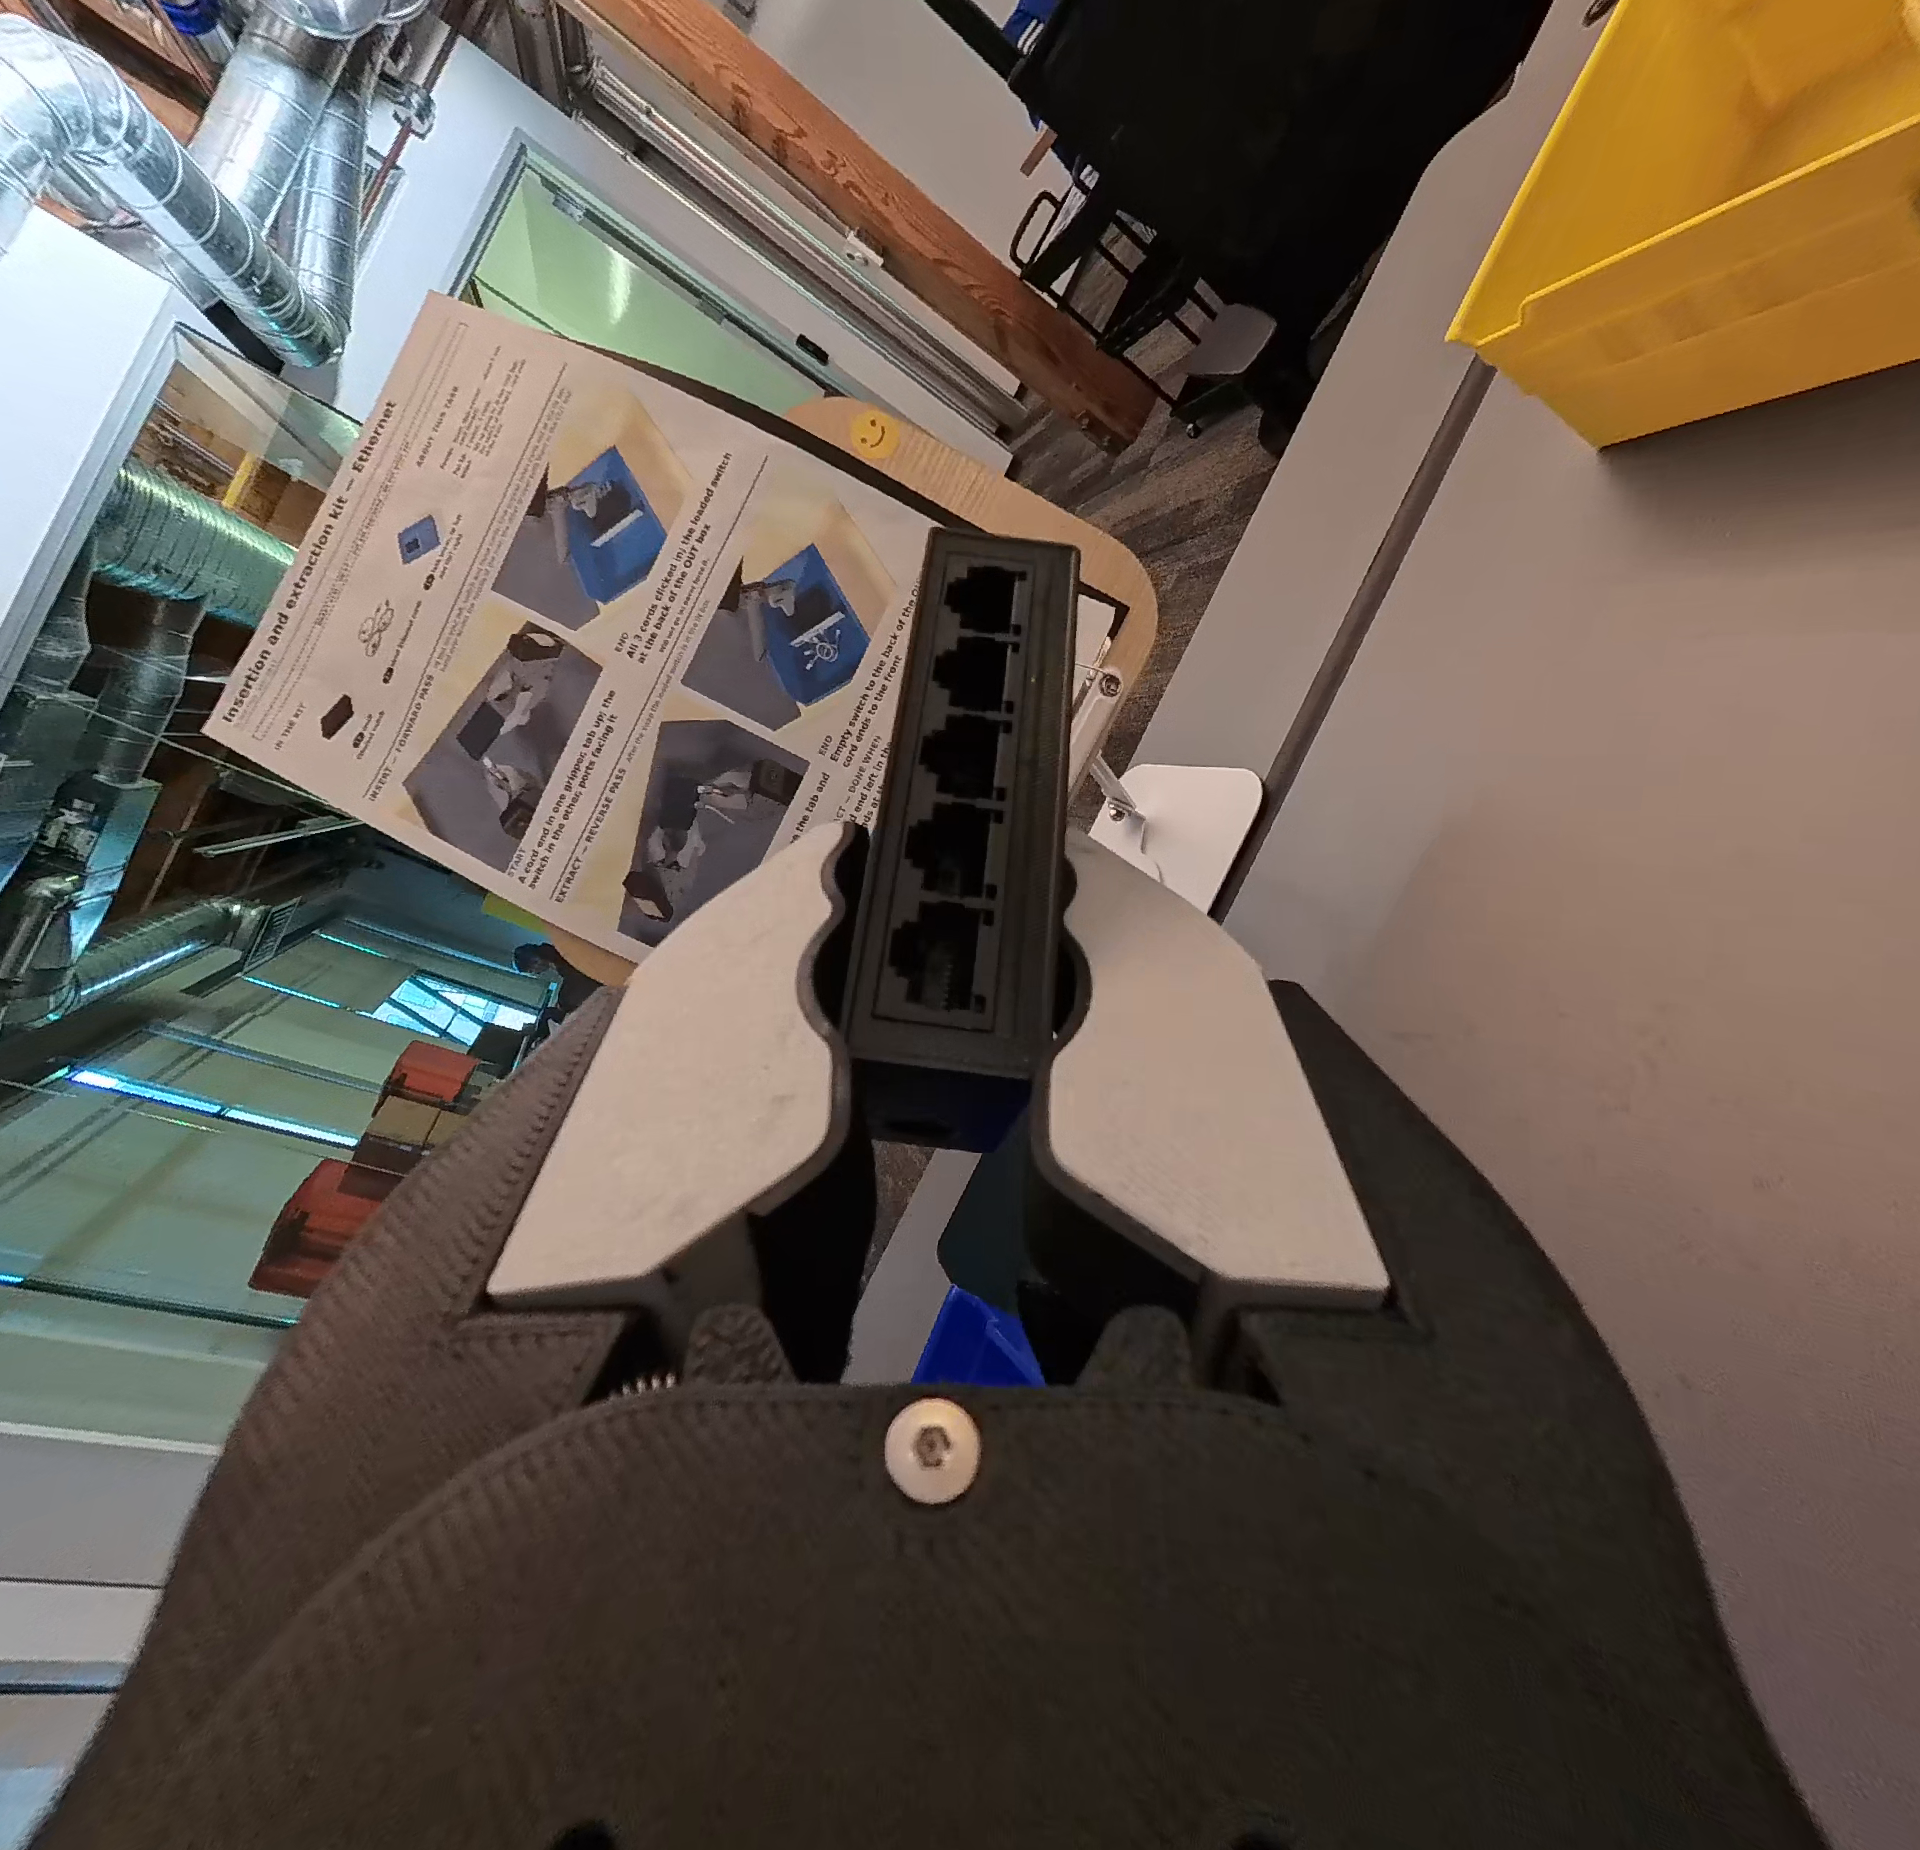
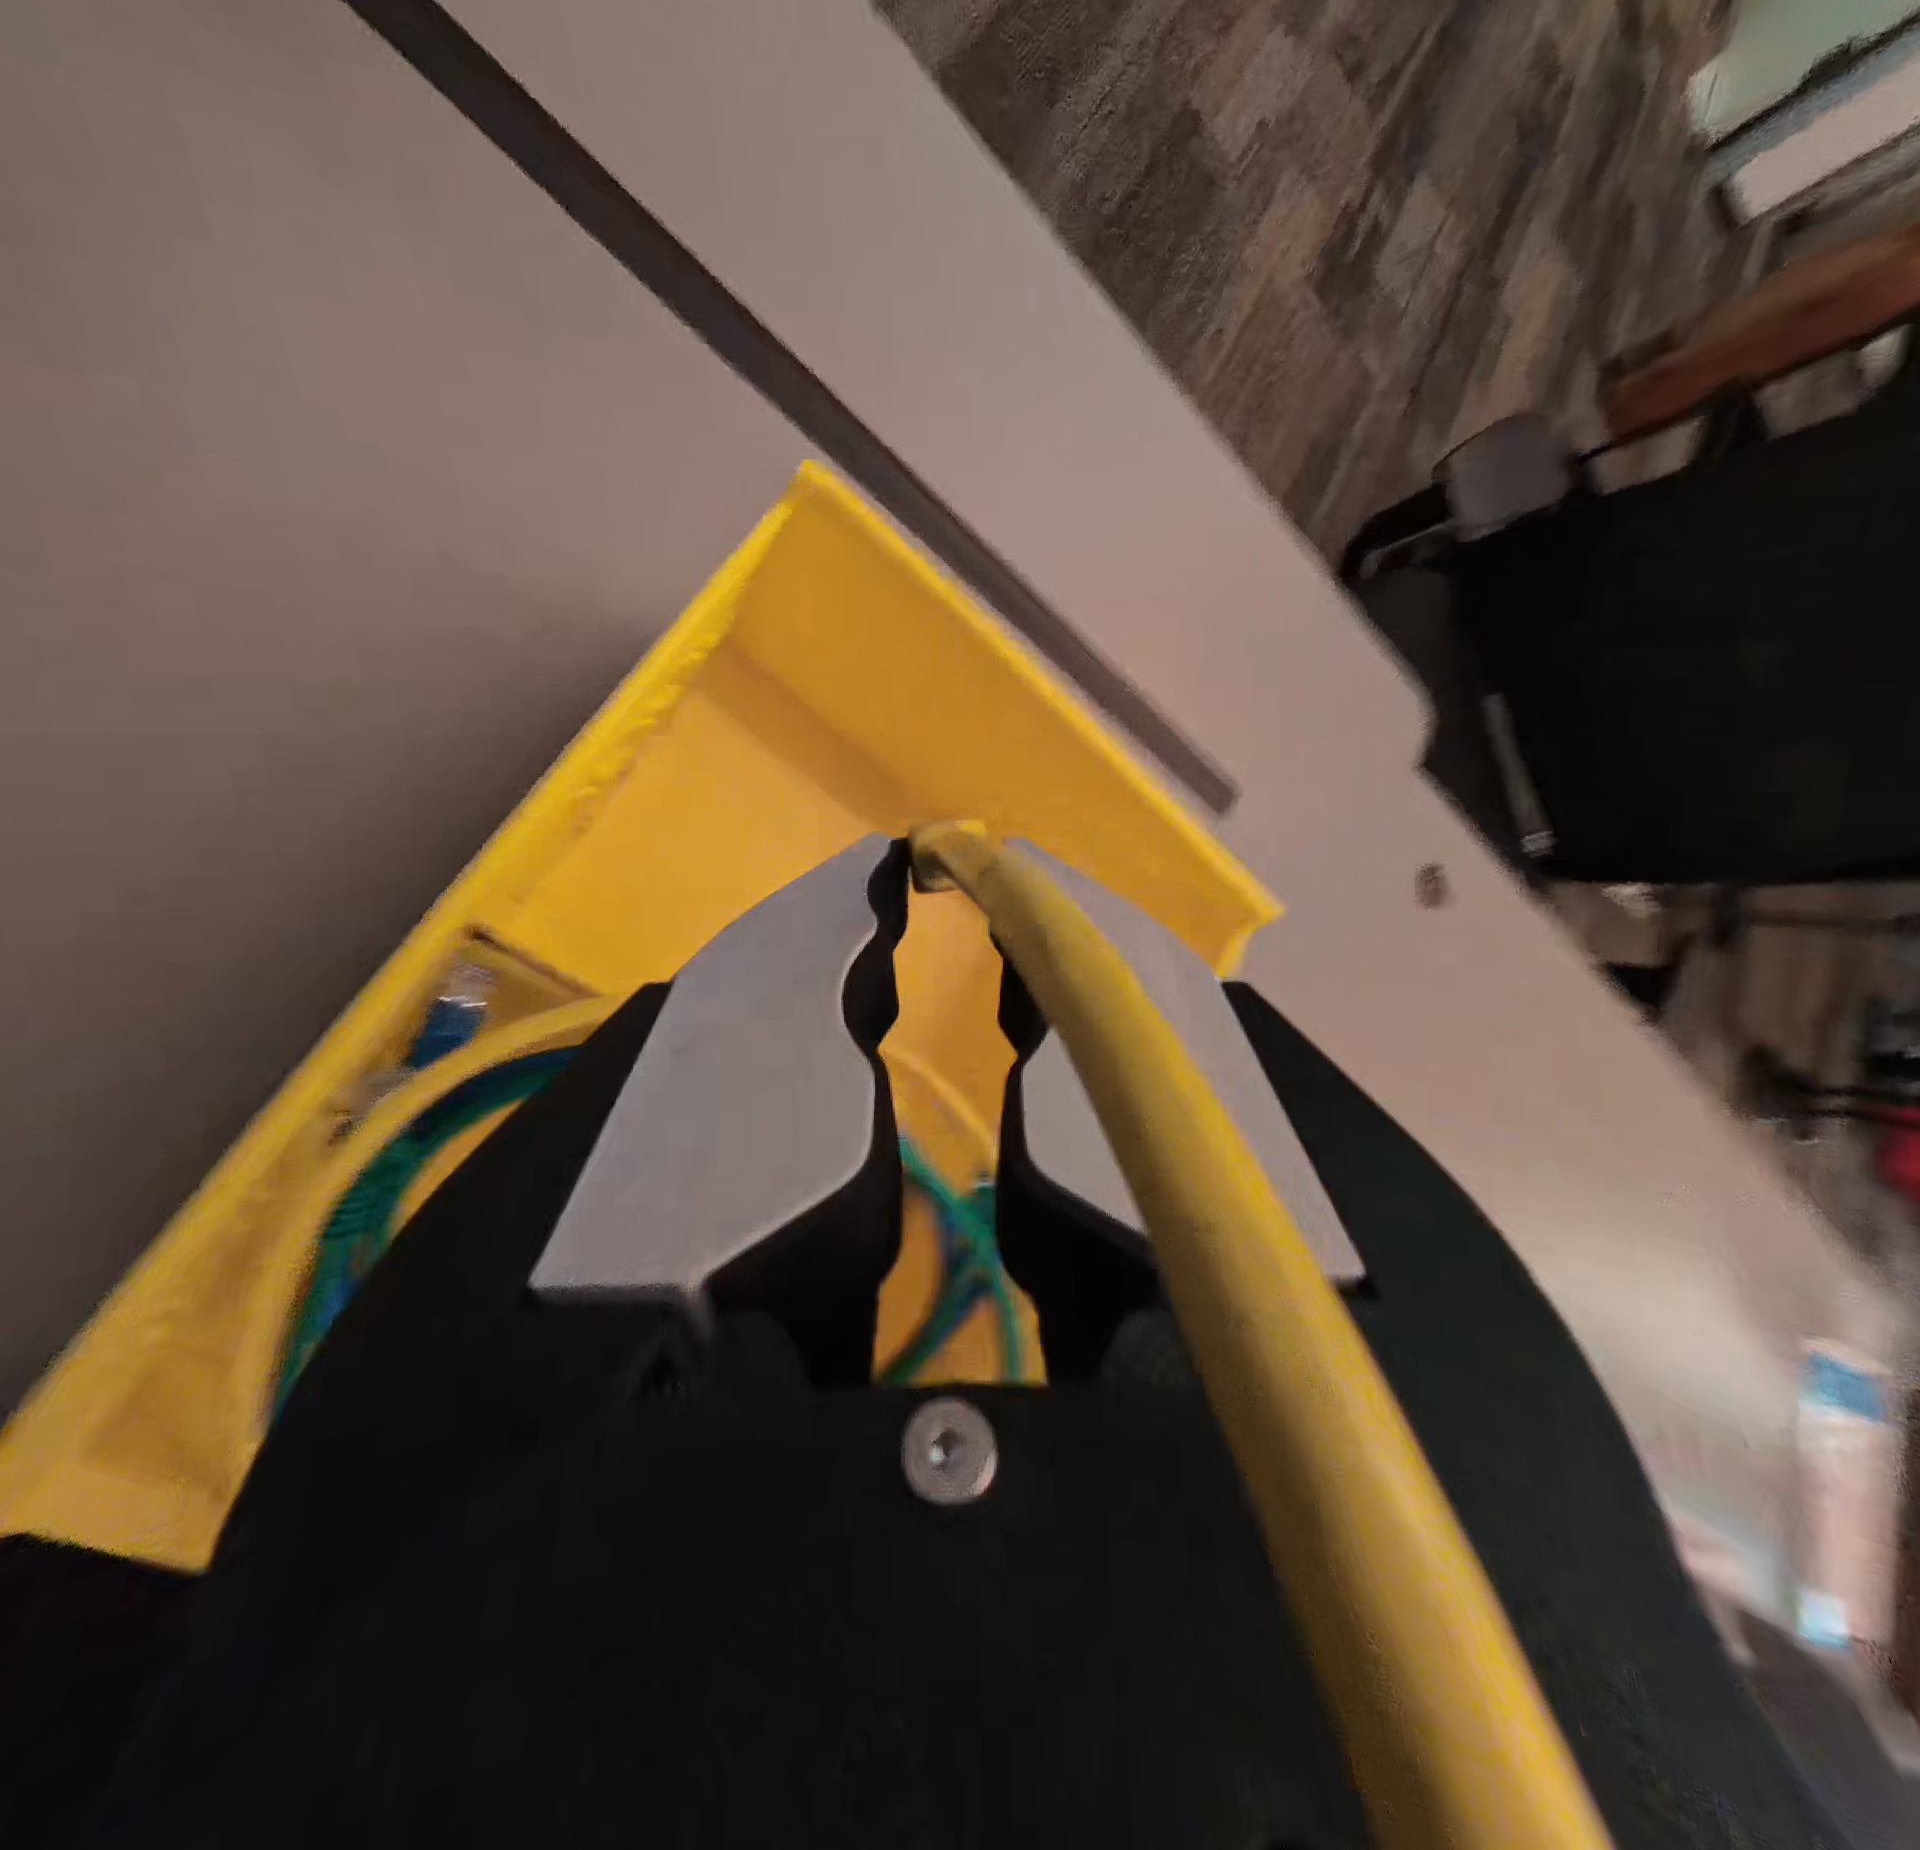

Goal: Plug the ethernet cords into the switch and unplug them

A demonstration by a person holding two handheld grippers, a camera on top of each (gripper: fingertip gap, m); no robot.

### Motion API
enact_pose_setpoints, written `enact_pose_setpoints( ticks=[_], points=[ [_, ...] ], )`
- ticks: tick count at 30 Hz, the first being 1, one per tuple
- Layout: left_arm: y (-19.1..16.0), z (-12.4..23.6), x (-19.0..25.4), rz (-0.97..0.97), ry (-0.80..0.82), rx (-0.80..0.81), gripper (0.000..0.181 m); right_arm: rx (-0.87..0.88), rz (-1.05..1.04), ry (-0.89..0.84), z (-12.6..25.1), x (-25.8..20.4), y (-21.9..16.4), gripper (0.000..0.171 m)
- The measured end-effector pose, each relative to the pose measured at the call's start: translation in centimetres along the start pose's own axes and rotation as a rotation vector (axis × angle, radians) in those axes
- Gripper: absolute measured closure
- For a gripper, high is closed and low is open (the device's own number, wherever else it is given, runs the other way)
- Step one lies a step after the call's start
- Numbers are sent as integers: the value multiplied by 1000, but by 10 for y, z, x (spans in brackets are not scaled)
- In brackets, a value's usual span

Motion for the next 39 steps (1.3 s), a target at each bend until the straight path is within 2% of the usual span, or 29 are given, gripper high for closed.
enact_pose_setpoints(
  ticks=[3,8,16,22,28,34,36,39],
  points=[
    [1,-1,1,-2,-2,-1,150,-10,-156,169,-3,-44,-17,155],
    [3,-2,7,-14,-12,-3,150,15,-250,309,12,-86,-27,154],
    [7,-4,15,-33,-25,-4,151,53,-486,592,42,-116,-39,152],
    [9,-3,16,-42,-24,-2,150,103,-773,888,70,-138,-27,136],
    [12,0,17,-45,-24,6,151,209,-930,895,83,-146,-7,127],
    [15,4,16,-48,-24,13,151,135,-935,805,84,-133,-22,118],
    [16,5,15,-46,-23,16,151,130,-936,760,85,-122,-28,107],
    [16,6,13,-43,-18,17,151,51,-886,666,81,-114,-48,100]
  ],
)
Point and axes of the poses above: each gripper's, where its closed fingertips meet, z back along the fingers, y out of its top, x = y × z across the jaws, the point moved 1 cm from there along z, back along the fingers, and after that the axes turned 6 degrees about z, right-handed, at the moved point
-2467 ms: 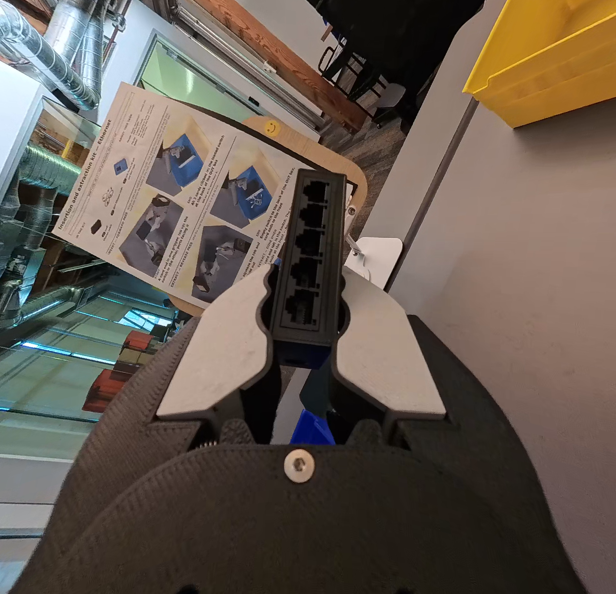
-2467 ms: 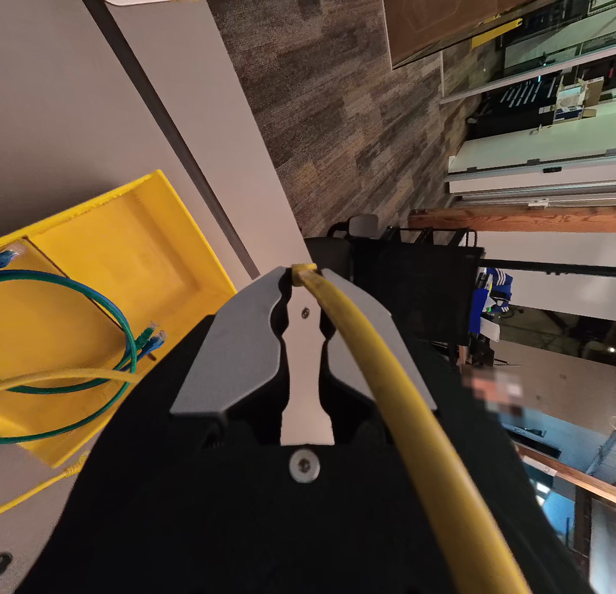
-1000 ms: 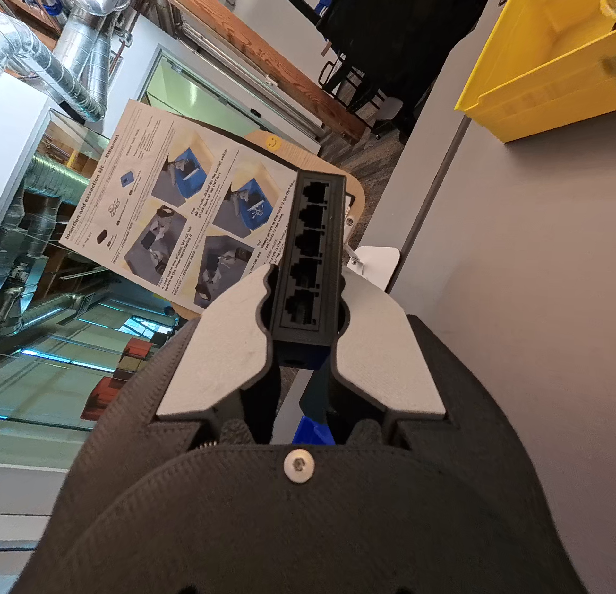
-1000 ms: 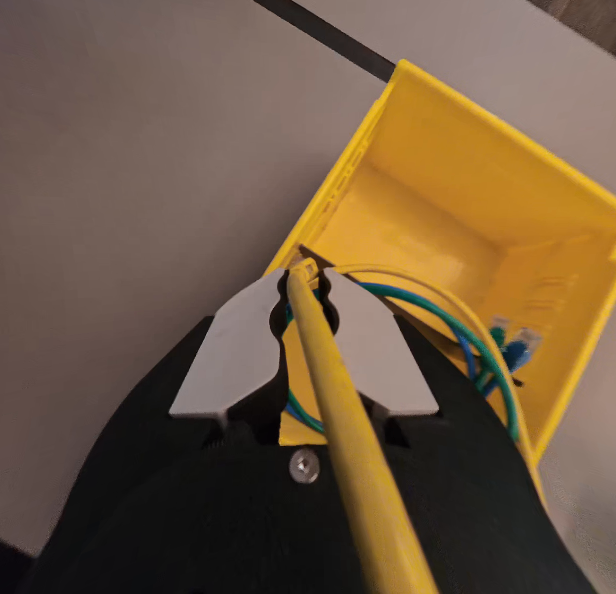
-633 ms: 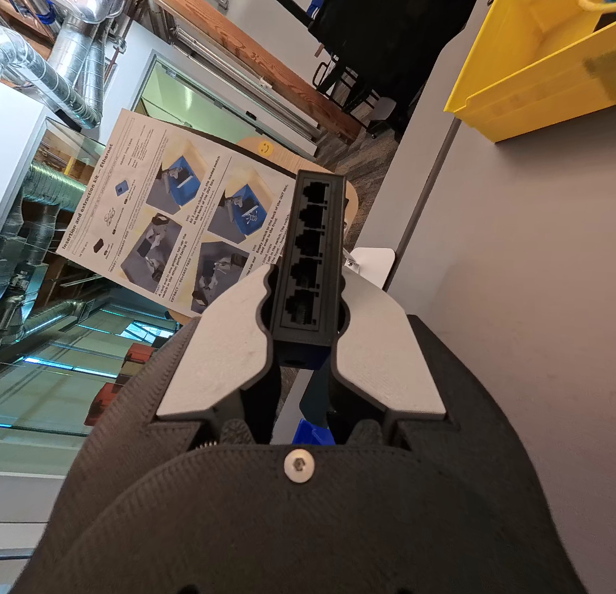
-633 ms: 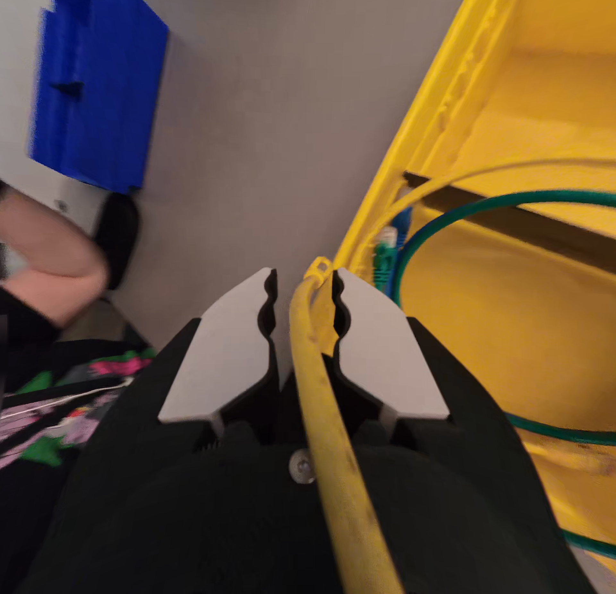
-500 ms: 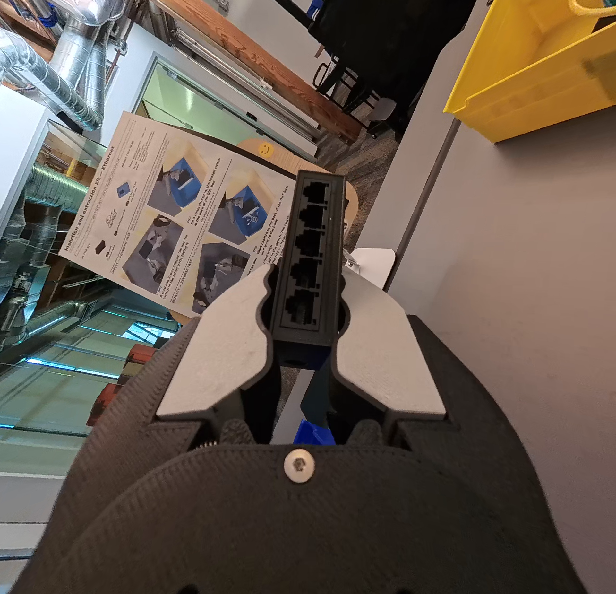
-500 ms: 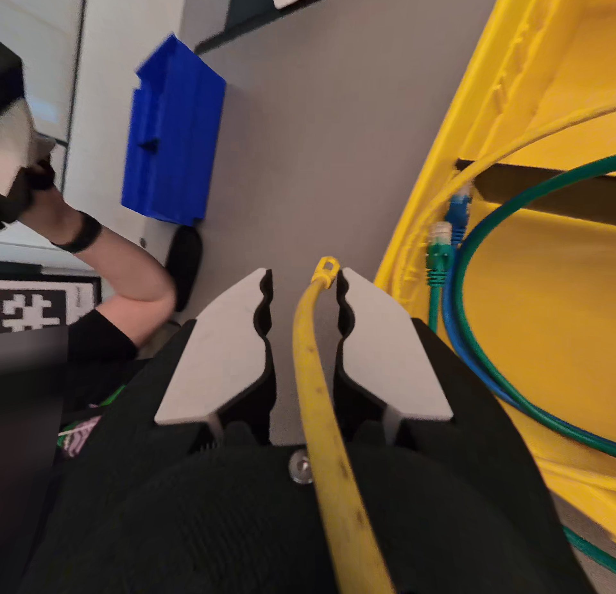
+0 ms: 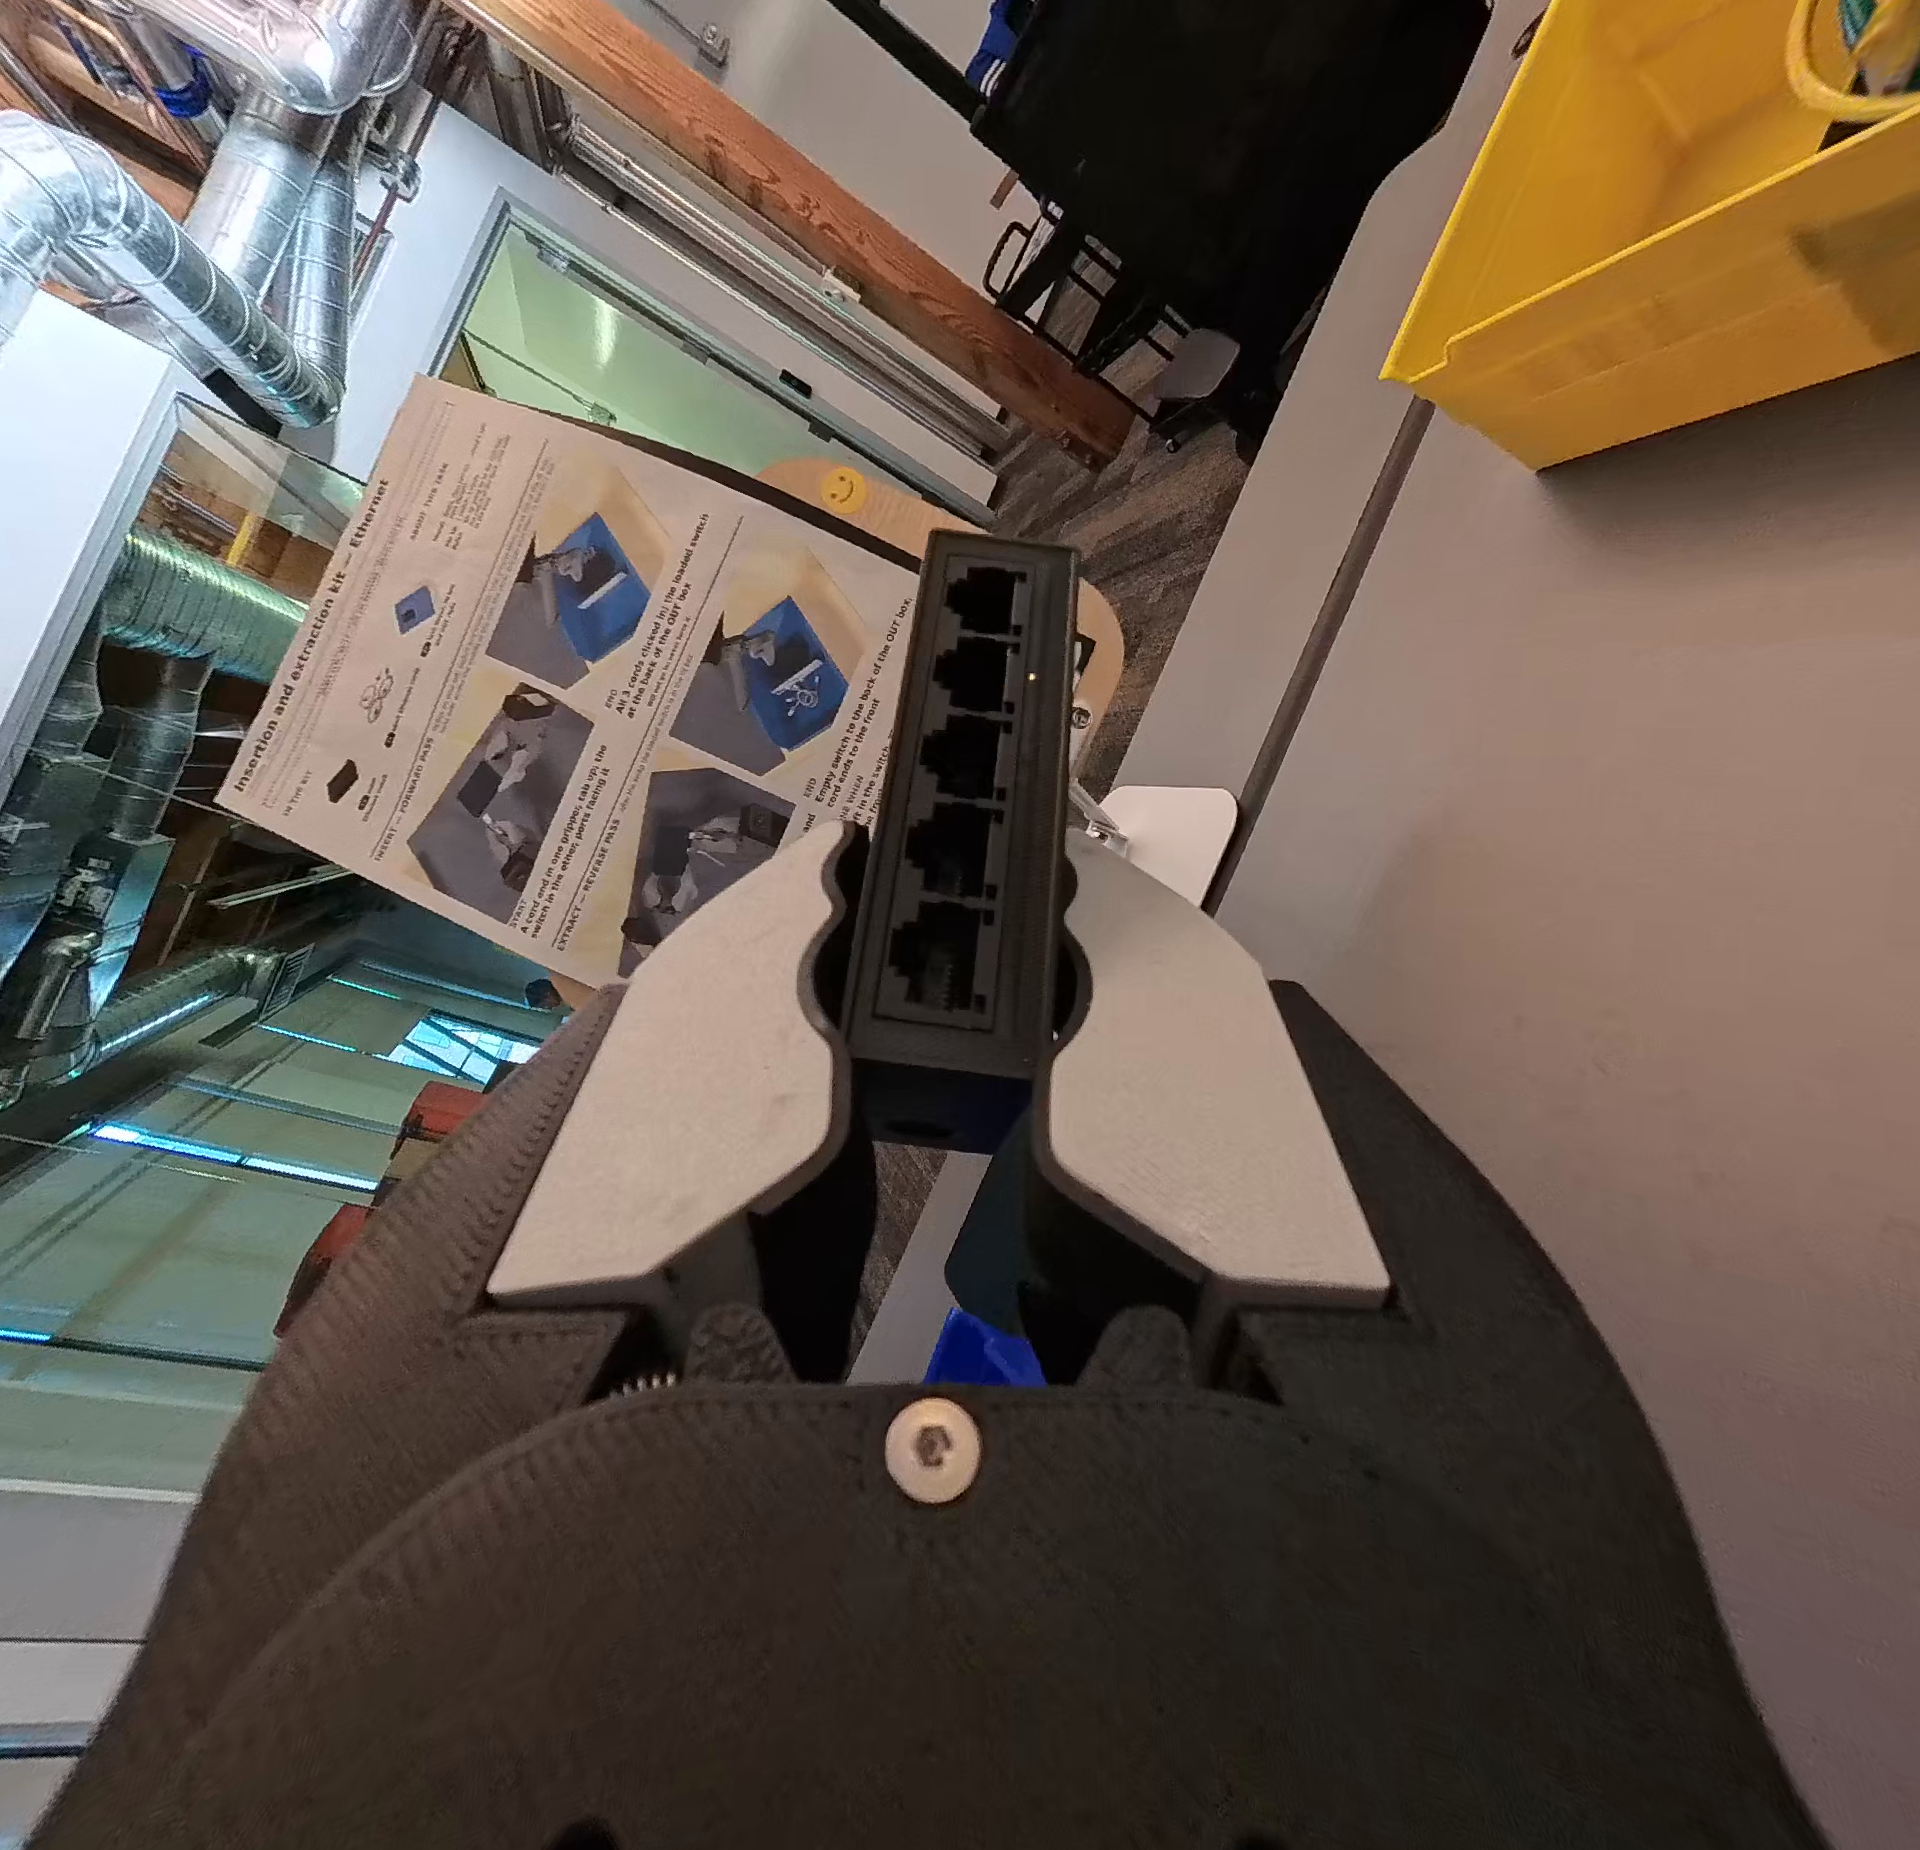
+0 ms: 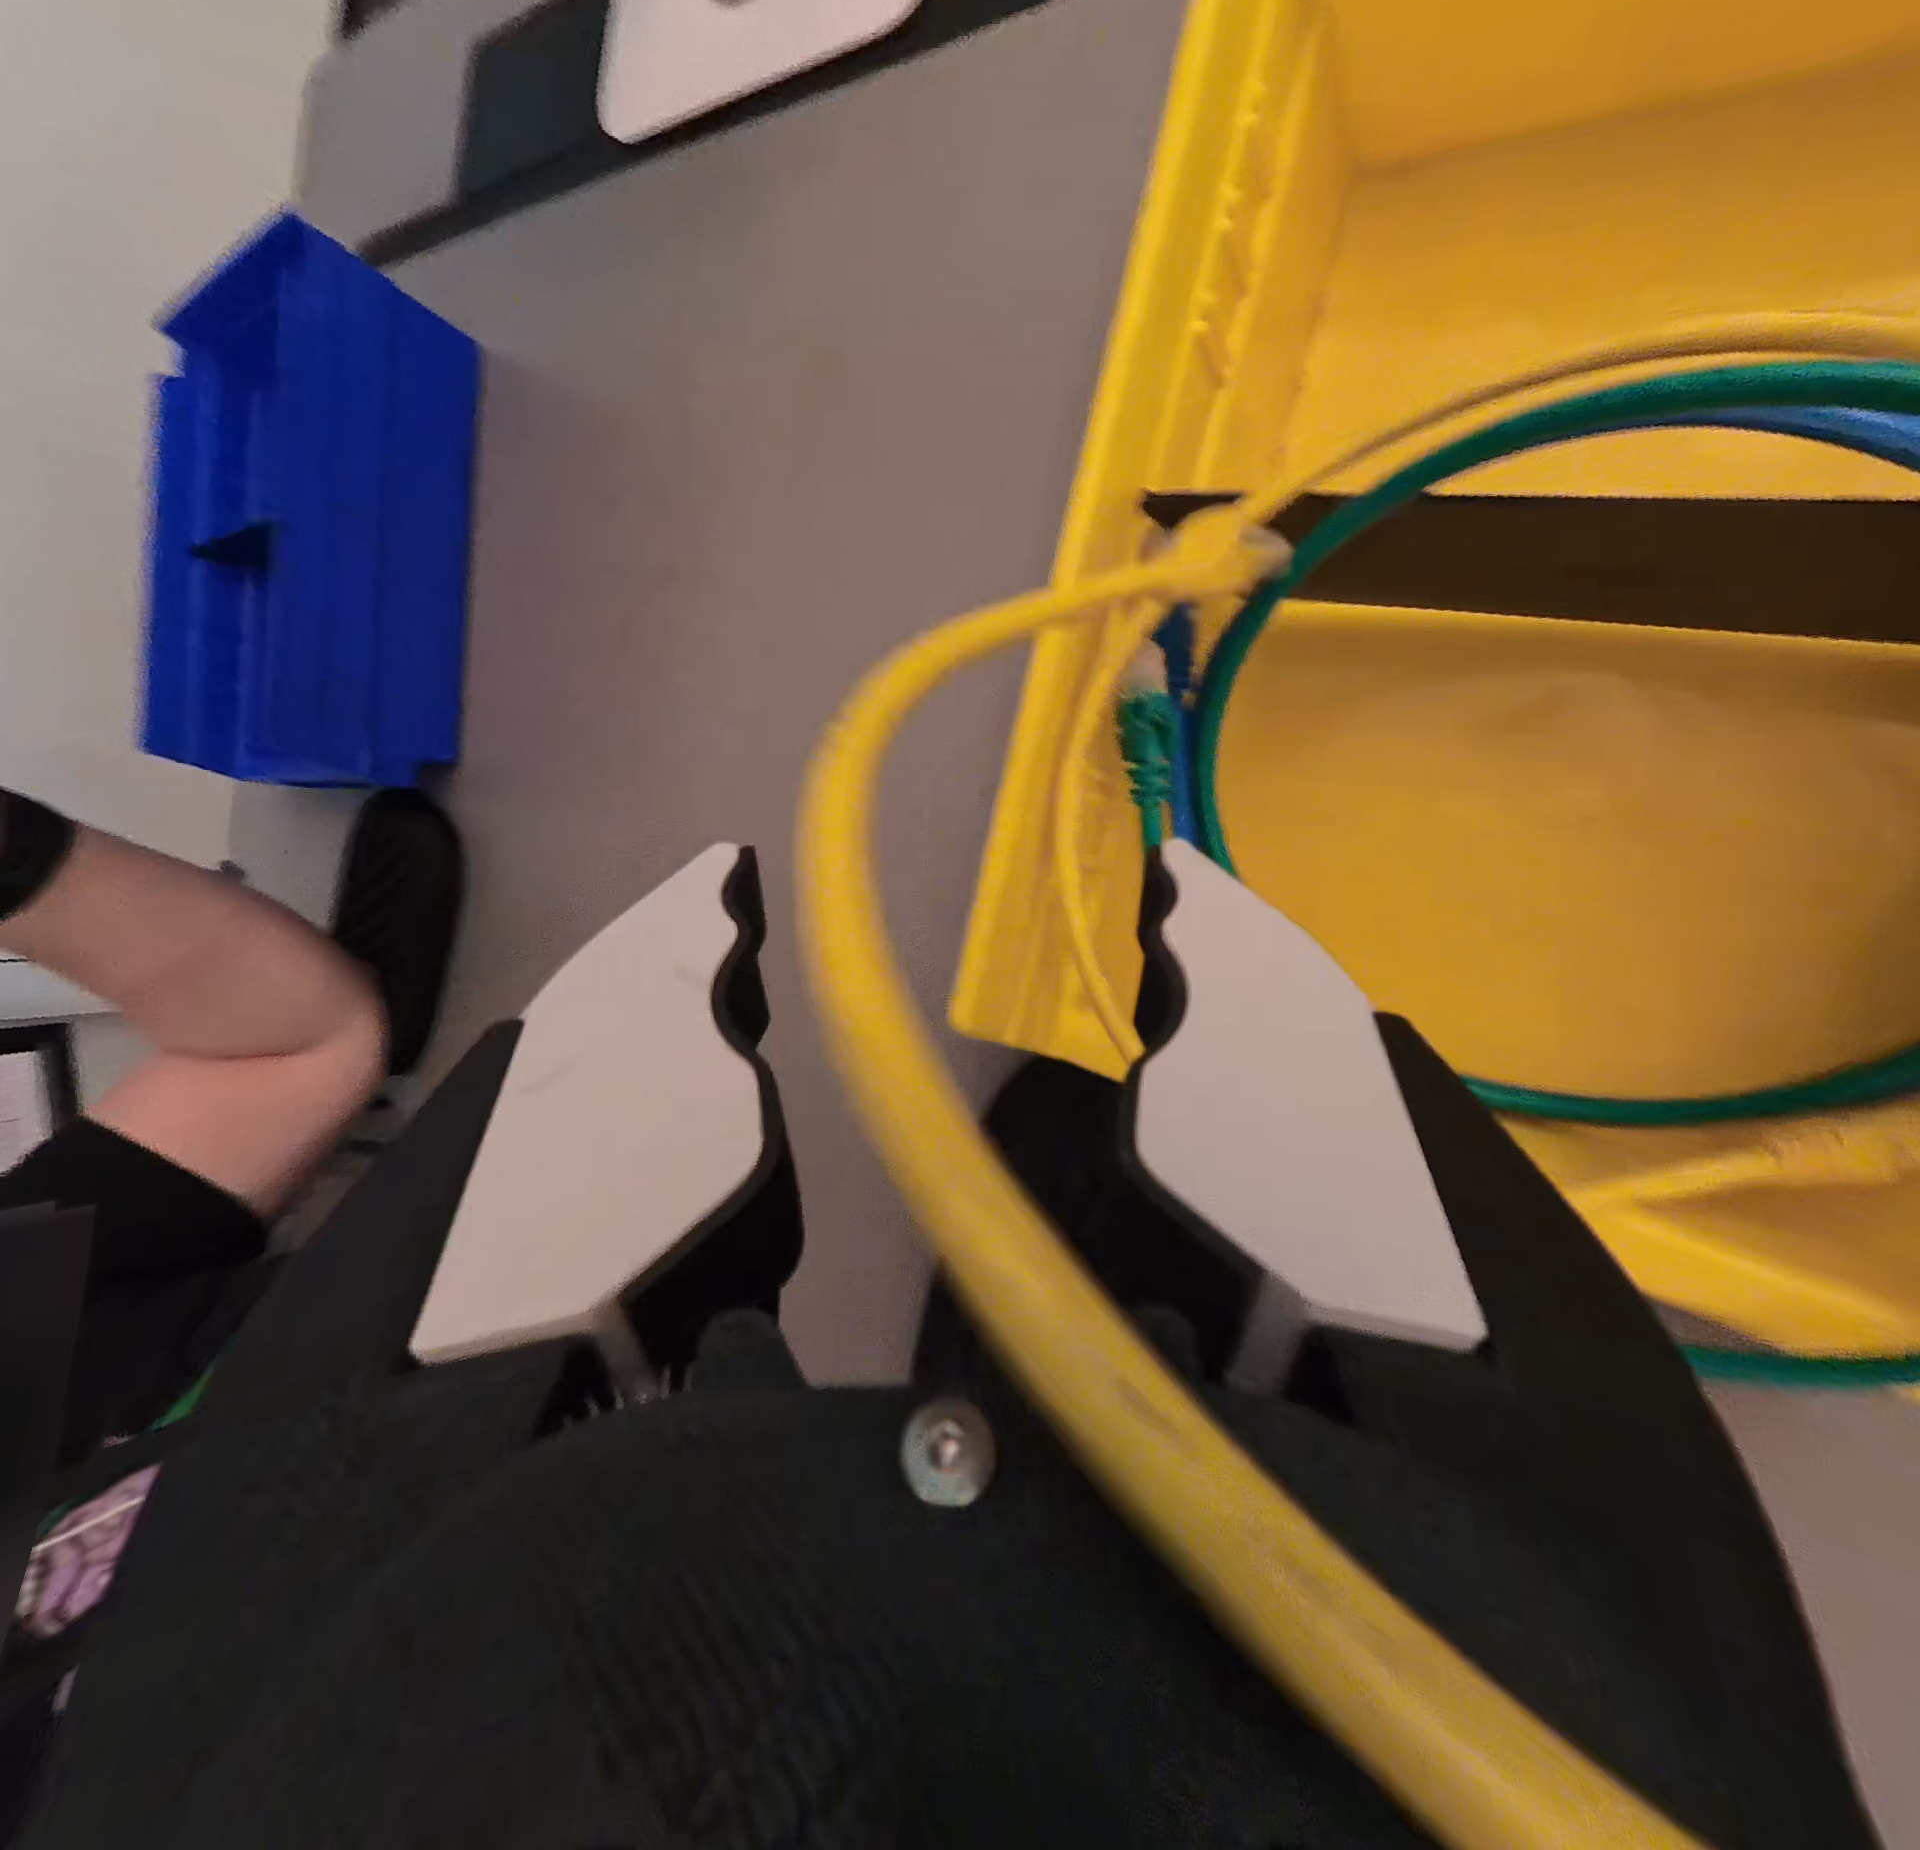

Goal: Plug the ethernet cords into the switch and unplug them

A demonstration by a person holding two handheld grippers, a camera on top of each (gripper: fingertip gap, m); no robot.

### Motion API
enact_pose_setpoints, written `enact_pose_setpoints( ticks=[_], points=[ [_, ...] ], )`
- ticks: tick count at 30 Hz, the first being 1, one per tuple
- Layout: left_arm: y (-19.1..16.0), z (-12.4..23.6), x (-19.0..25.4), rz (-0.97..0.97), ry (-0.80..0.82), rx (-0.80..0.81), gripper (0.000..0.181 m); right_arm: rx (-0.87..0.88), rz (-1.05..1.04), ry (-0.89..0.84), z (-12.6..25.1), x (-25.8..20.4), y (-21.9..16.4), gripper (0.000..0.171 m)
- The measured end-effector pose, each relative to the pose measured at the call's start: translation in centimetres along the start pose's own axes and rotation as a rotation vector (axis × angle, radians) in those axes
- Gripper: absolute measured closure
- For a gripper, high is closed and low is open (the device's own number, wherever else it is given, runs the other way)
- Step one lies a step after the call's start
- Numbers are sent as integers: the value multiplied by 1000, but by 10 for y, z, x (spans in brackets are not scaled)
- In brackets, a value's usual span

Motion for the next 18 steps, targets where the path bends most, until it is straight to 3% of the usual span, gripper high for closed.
enact_pose_setpoints(
  ticks=[7,14,18],
  points=[
    [-1,2,-3,4,6,-3,150,-209,26,-62,3,9,-64,100],
    [-4,0,-4,7,5,-13,150,-322,234,-178,37,-4,-138,111],
    [-3,-1,-1,2,-1,-12,150,-148,371,-303,46,13,-142,118]
  ],
)
Point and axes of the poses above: each gripper's, where its closed fingertips meet, z back along the fingers, y out of its top, x = y × z across the jaws, the point moved 1 cm from there along z, back along the fingers, and after that the axes turned 6 degrees about z, right-handed, at the moved point
